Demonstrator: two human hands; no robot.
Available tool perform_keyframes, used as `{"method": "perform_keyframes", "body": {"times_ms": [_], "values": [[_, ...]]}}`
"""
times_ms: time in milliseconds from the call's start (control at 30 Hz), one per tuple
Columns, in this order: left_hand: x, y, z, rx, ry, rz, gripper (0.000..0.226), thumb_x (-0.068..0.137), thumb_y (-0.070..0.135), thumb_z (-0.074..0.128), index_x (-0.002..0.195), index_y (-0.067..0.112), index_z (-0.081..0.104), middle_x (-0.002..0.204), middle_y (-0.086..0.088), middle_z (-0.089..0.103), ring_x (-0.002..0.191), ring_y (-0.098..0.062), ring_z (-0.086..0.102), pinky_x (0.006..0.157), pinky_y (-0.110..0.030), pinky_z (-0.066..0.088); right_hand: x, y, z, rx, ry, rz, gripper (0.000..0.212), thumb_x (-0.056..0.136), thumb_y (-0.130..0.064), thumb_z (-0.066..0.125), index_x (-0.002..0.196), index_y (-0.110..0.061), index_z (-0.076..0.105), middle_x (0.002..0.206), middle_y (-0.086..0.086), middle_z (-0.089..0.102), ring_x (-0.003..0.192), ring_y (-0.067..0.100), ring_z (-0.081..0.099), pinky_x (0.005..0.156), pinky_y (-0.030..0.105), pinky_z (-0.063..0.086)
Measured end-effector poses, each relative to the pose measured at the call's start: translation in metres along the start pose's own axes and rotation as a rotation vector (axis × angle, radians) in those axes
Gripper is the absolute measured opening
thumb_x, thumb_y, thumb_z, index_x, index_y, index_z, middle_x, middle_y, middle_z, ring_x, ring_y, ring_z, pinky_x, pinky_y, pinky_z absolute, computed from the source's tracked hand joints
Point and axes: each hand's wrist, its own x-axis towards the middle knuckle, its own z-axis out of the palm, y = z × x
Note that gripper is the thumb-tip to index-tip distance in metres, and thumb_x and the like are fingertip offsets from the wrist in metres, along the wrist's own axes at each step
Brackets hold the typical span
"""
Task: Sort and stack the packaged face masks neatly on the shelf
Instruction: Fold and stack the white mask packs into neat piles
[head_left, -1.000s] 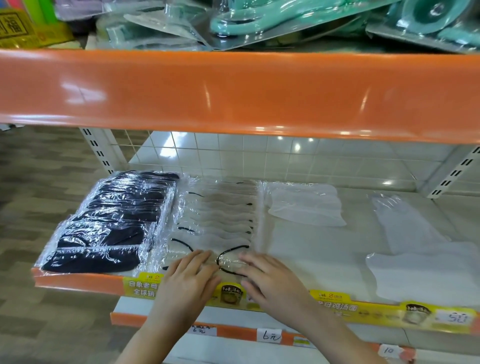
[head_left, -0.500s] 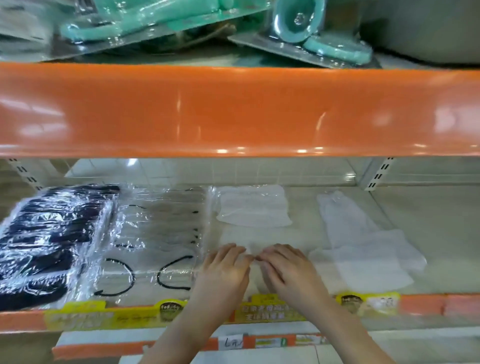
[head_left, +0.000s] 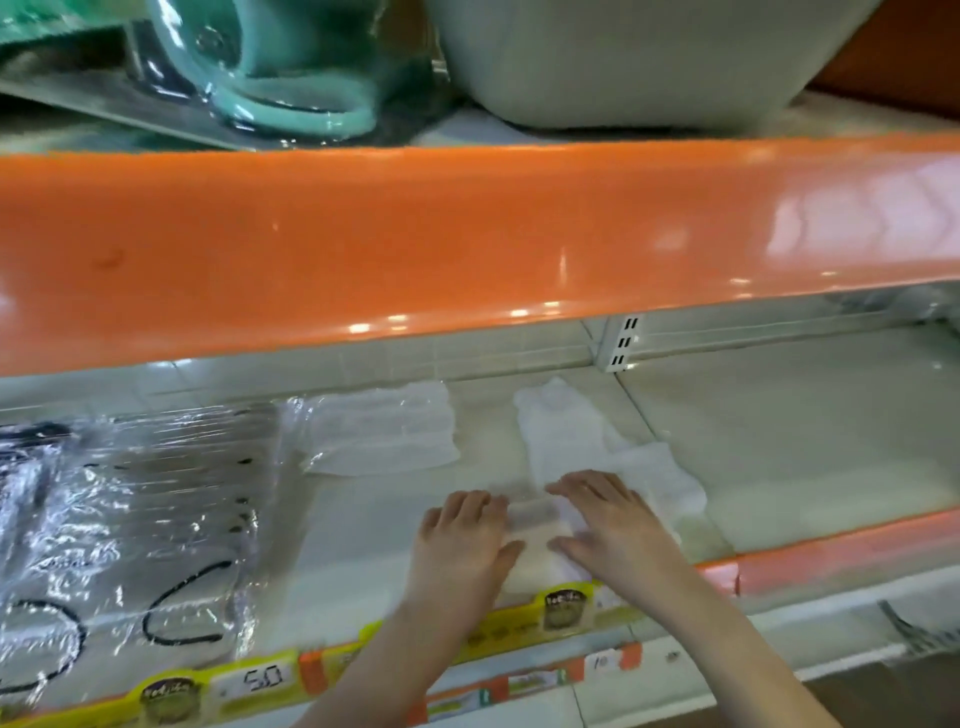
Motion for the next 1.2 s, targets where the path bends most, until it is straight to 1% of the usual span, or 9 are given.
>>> {"method": "perform_keyframes", "body": {"times_ms": [133,200,600,767,833,933,1000,1067,1200], "values": [[0.016,0.014,0.008,0.097,-0.154,-0.075,0.059,0.084,0.059,0.052,0.131,0.024,0.046,0.126,0.004,0.048,0.123,-0.022,0.043,0.094,-0.035,0.038,0.005,0.018,-0.017,-0.085,-0.149,0.04,0.074,0.078,-0.048,0.069,0.142,-0.03,0.036,0.138,-0.01,0.038,0.133,0.016,0.033,0.103,0.034,0.03],[0.021,0.015,0.011,0.105,-0.156,-0.107,0.067,0.083,0.062,0.054,0.137,0.028,0.036,0.132,0.006,0.042,0.127,-0.02,0.036,0.098,-0.034,0.033,0.008,0.024,-0.021,-0.11,-0.228,0.072,0.077,0.082,-0.053,0.064,0.146,-0.031,0.027,0.143,-0.01,0.03,0.135,0.015,0.025,0.107,0.034,0.024],[0.027,0.02,0.011,-0.013,-0.156,-0.205,0.046,0.08,0.055,0.062,0.121,0.037,0.05,0.115,0.01,0.048,0.117,-0.013,0.039,0.093,-0.027,0.032,0.013,0.039,-0.022,-0.125,-0.209,0.049,0.046,0.083,-0.058,0.059,0.117,-0.026,0.05,0.113,-0.008,0.045,0.118,0.015,0.038,0.1,0.026,0.024],[0.022,0.02,0.013,-0.046,-0.081,-0.221,0.044,0.082,0.052,0.06,0.122,0.036,0.05,0.113,0.009,0.046,0.117,-0.014,0.037,0.093,-0.027,0.031,0.018,0.061,-0.047,-0.046,-0.266,0.112,0.021,0.089,-0.052,0.055,0.096,-0.033,0.047,0.103,-0.013,0.049,0.111,0.009,0.045,0.083,0.023,0.028],[0.02,0.022,0.014,-0.021,-0.004,-0.216,0.048,0.077,0.048,0.067,0.12,0.033,0.051,0.112,0.007,0.047,0.114,-0.017,0.04,0.091,-0.029,0.035,0.019,0.062,-0.054,0.044,-0.247,0.165,0.015,0.088,-0.047,0.058,0.087,-0.036,0.047,0.097,-0.016,0.052,0.105,0.009,0.05,0.084,0.027,0.036],[0.019,0.026,0.018,0.016,0.194,-0.115,0.059,0.048,0.028,0.087,0.098,0.028,0.056,0.093,0.008,0.056,0.092,-0.016,0.047,0.067,-0.03,0.05,0.025,0.056,-0.061,0.269,-0.169,0.242,0.013,0.085,-0.034,0.065,0.081,-0.039,0.053,0.086,-0.014,0.054,0.085,0.009,0.054,0.079,0.03,0.045],[0.016,0.037,0.018,-0.06,0.322,-0.012,0.042,0.059,0.032,0.078,0.094,0.027,0.055,0.092,0.01,0.06,0.091,-0.013,0.045,0.063,-0.028,0.052,0.03,0.05,-0.066,0.391,-0.082,0.247,0.017,0.084,-0.028,0.067,0.081,-0.04,0.056,0.082,-0.011,0.056,0.072,0.008,0.054,0.07,0.029,0.045],[0.011,0.053,0.014,-0.188,0.325,0.046,0.033,0.079,0.05,0.056,0.103,0.027,0.057,0.103,0.011,0.062,0.098,-0.008,0.047,0.075,-0.023,0.05,0.033,0.04,-0.072,0.565,-0.03,0.239,0.018,0.085,-0.022,0.068,0.084,-0.038,0.059,0.078,-0.008,0.057,0.063,0.008,0.053,0.061,0.025,0.043],[0.003,0.084,-0.014,-0.632,0.168,-0.002,0.087,0.066,0.065,0.061,0.142,0.036,0.029,0.14,0.029,0.033,0.126,0.016,0.025,0.103,-0.003,0.018,0.034,0.007,-0.09,1.001,0.027,0.211,0.021,0.086,-0.009,0.066,0.097,-0.027,0.066,0.075,-0.005,0.065,0.067,0.011,0.059,0.057,0.018,0.044]]}}
